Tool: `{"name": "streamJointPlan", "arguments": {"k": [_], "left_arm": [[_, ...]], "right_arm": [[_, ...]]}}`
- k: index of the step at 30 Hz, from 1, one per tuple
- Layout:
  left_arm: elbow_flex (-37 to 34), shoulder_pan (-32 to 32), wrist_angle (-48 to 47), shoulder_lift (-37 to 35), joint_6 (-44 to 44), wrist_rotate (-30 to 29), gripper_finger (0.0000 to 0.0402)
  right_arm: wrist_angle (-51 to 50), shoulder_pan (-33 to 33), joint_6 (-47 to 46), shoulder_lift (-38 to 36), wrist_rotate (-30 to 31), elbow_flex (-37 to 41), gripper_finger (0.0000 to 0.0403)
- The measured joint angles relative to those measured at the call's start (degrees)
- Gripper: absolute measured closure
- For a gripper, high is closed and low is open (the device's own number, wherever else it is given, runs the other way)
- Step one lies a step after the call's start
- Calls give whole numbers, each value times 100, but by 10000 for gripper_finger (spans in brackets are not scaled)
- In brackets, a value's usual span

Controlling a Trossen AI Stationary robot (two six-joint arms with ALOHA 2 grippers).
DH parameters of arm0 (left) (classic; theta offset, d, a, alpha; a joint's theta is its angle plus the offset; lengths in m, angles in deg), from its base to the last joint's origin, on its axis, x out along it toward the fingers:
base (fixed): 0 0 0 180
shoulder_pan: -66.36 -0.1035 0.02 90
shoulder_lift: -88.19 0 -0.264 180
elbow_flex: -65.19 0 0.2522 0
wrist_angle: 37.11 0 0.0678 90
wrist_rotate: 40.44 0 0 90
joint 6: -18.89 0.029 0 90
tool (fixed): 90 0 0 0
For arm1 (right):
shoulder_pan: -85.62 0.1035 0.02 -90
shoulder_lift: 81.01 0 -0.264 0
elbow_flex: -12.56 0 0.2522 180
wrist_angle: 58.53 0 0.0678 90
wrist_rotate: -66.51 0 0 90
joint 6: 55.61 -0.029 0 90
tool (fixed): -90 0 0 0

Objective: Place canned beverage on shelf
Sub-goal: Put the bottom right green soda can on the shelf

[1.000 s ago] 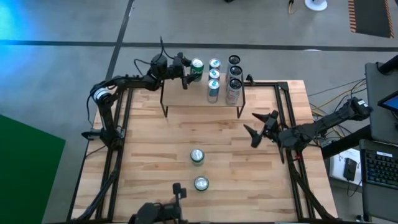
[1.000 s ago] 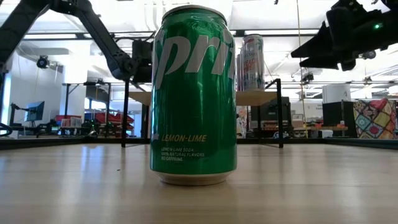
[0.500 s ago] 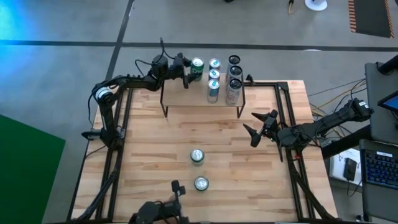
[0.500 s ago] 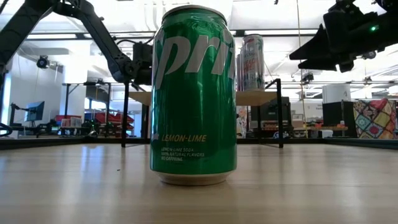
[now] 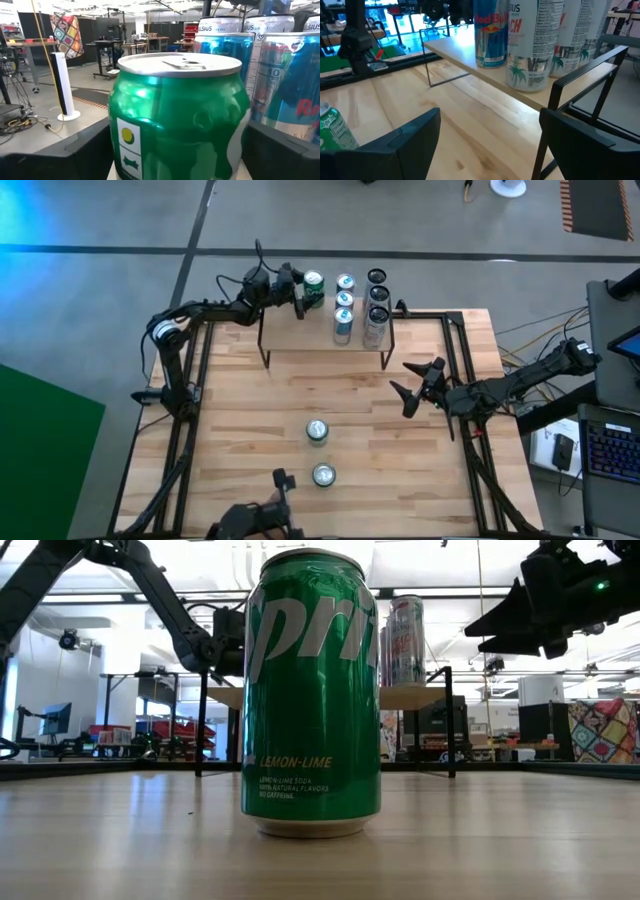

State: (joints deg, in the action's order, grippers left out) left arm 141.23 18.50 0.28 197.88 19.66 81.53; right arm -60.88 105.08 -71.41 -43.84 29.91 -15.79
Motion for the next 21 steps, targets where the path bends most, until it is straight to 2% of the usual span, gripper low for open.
{"name": "streamJointPlan", "arguments": {"k": [9,15,21], "left_arm": [[0,-25,-145,-325,17,17,43],[-4,-31,-660,-633,330,48,42],[-7,-2,-962,-599,472,51,42]], "right_arm": [[-72,0,-31,50,-138,0,76],[-337,0,-282,50,-145,2,76],[-427,0,-375,50,-143,2,76]]}}
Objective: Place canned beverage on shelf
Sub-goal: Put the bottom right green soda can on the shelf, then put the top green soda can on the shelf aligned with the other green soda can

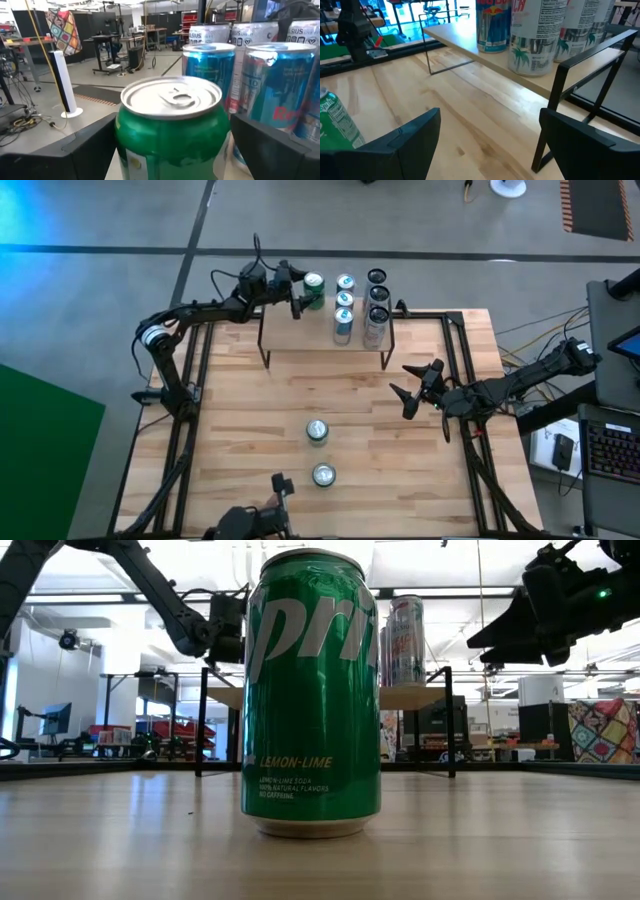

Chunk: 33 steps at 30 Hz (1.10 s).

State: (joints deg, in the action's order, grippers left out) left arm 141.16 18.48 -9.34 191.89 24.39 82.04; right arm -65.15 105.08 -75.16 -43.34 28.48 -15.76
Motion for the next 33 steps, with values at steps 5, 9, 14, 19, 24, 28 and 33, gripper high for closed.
{"name": "streamJointPlan", "arguments": {"k": [5,9,14,19,24,28,33], "left_arm": [[-1,24,-19,44,0,168,42],[23,32,-19,44,-82,469,42],[128,32,-17,42,-153,463,42],[363,-32,-185,-11,-151,467,42],[734,-211,-1469,-350,35,450,42],[996,-237,-3179,-808,817,74,42],[682,-132,-3898,-1453,1187,-427,42]], "right_arm": [[2,0,2,0,2,0,76],[5,0,10,0,2,0,76],[4,0,17,0,2,0,76],[2,0,4,0,-2,0,76],[-1,0,-35,0,-98,0,76],[-50,0,-37,0,-142,0,76],[-50,0,-15,0,-142,0,76]]}}
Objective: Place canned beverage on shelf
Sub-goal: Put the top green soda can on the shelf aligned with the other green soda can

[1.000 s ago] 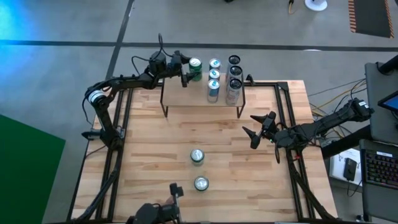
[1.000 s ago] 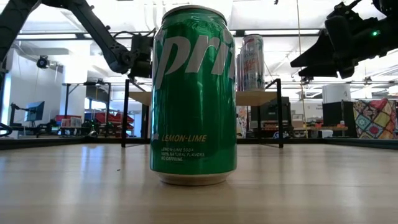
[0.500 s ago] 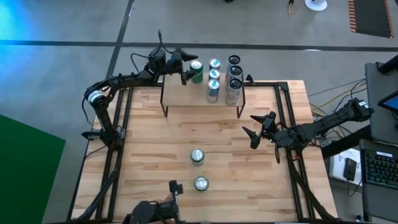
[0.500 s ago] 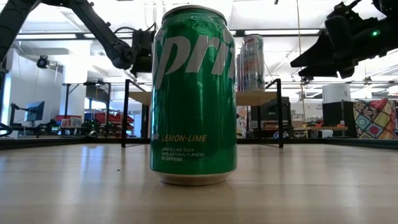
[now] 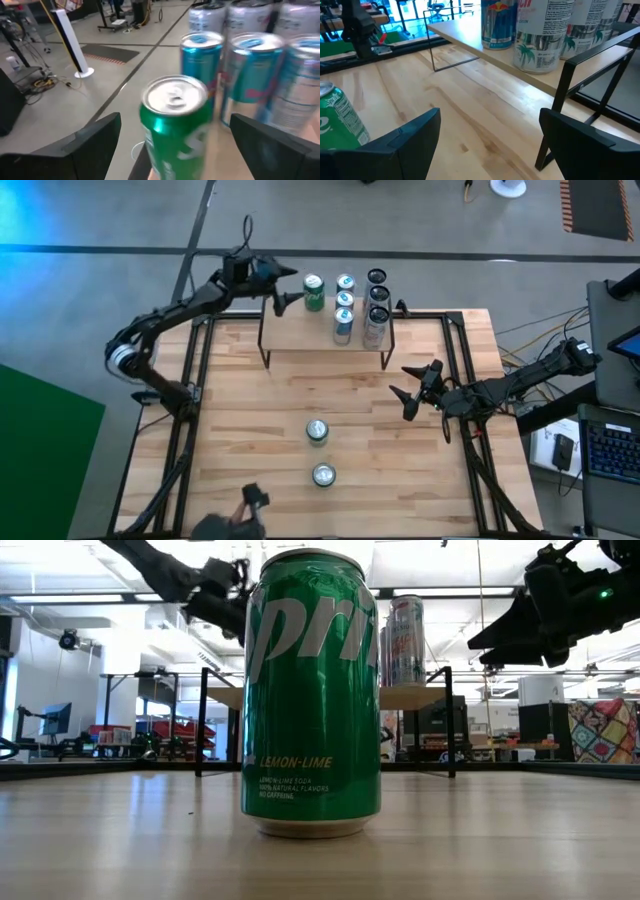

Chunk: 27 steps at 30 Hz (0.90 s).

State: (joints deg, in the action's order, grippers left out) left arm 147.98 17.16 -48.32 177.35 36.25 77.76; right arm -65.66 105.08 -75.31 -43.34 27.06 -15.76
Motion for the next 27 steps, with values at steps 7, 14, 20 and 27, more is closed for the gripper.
{"name": "streamJointPlan", "arguments": {"k": [7,14,20,27], "left_arm": [[-1397,295,437,-1411,-283,-137,42],[-3483,1423,2876,-2328,-1684,-131,42],[-4451,3008,3988,-2406,-1684,-1726,42],[-4605,5107,3846,-2001,-1204,-3938,42]], "right_arm": [[-39,0,-23,121,1,0,76],[-39,0,279,531,112,0,76],[-11,29,-331,637,590,-54,76],[-41,205,-575,658,446,-103,76]]}}
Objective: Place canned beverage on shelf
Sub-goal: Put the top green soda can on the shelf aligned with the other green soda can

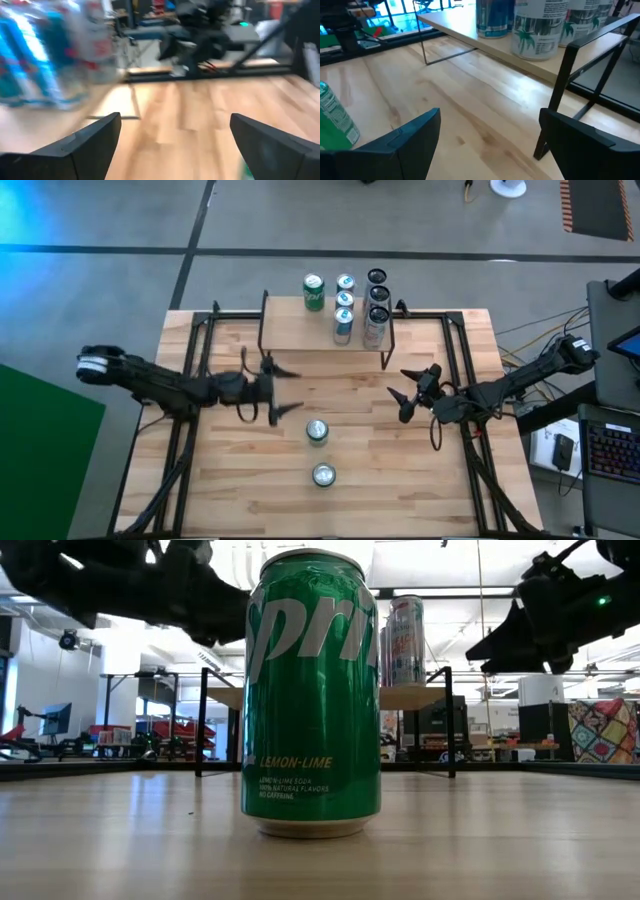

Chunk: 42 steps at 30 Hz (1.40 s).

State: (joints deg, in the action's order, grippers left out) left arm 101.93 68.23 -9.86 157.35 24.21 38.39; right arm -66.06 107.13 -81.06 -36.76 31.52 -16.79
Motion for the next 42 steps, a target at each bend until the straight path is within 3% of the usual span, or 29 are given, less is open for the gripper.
{"name": "streamJointPlan", "arguments": {"k": [5,13,17,21,35,42], "left_arm": [[-22,642,588,778,-305,71,42],[101,676,1672,1921,-271,569,42],[363,679,1681,2269,-186,1487,42],[632,681,1561,2499,-285,1894,42],[795,589,1006,2812,-291,1525,44],[796,587,991,2827,-393,1772,81]], "right_arm": [[-1,-2,-103,77,-3,0,76],[1,-2,-116,87,-148,2,76],[-5,-2,-99,89,-155,2,76],[-13,-2,-107,90,-321,2,76],[-49,-2,-201,94,-448,9,76],[-61,-2,-201,94,-451,9,76]]}}
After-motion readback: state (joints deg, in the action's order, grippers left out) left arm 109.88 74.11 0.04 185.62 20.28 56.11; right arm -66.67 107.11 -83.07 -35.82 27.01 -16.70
